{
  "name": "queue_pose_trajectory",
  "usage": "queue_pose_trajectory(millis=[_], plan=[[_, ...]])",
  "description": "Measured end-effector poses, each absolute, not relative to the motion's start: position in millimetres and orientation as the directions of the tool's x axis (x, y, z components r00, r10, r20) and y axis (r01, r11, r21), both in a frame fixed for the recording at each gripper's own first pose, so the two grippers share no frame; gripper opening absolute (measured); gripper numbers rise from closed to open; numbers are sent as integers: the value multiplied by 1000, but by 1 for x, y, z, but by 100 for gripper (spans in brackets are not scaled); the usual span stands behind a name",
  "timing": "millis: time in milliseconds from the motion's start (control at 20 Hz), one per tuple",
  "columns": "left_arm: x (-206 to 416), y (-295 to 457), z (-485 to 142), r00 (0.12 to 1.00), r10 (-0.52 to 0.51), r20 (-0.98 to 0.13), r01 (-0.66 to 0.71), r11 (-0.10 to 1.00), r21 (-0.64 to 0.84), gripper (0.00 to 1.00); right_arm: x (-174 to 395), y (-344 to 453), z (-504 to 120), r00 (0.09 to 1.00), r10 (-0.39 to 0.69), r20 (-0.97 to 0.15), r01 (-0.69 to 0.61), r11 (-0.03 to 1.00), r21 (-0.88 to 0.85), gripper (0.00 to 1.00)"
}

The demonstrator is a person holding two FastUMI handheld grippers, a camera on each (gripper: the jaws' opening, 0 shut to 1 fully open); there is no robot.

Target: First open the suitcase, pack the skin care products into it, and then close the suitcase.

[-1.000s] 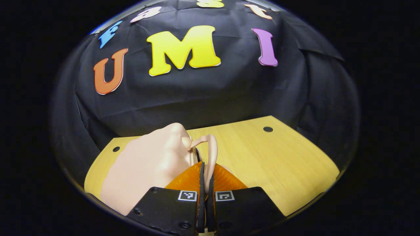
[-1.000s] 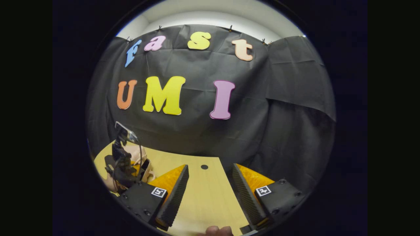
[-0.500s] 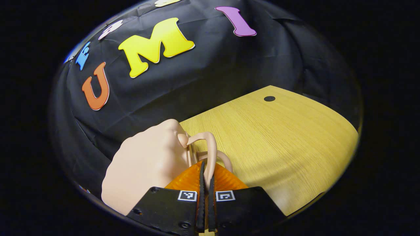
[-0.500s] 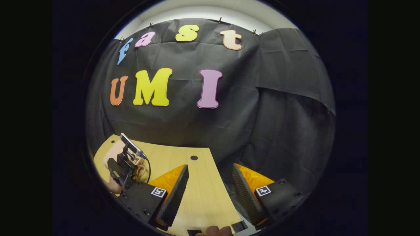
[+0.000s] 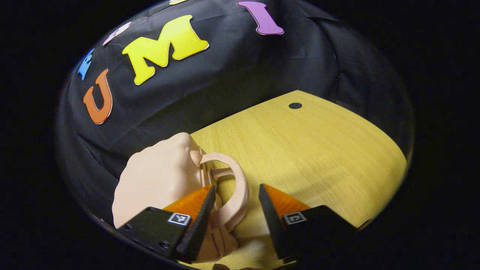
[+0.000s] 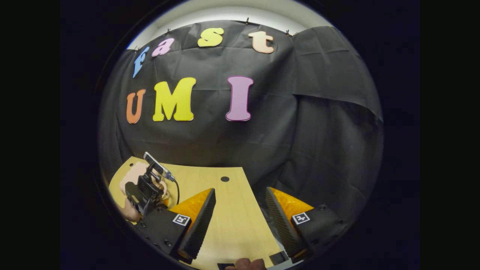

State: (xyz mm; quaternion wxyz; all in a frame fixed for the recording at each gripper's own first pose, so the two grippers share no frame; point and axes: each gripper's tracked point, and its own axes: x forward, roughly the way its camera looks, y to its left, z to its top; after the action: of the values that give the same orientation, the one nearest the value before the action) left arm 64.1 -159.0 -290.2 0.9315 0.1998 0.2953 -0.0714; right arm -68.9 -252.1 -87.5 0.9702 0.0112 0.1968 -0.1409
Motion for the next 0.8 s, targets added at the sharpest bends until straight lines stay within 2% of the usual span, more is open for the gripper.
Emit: queue_pose_trajectory(millis=[50,100,250,450,800], plan=[[63,-161,-278,829,-35,-559,247,918,309,95,-66,-249,-87,886,-262,-382,270,962,-33,80],[63,-162,-255,857,-61,-511,233,932,279,98,-58,-238,-82,896,-241,-372,247,968,-32,80],[66,-152,-191,922,-92,-377,180,962,205,97,-39,-207,-64,925,-191,-330,190,981,-34,80],[70,-105,-100,981,-49,-190,73,990,119,97,-13,-161,-34,962,-119,-246,112,993,-42,80],[53,-7,-13,997,63,-52,-62,998,34,98,29,-64,20,994,10,-109,-7,1000,21,80]])
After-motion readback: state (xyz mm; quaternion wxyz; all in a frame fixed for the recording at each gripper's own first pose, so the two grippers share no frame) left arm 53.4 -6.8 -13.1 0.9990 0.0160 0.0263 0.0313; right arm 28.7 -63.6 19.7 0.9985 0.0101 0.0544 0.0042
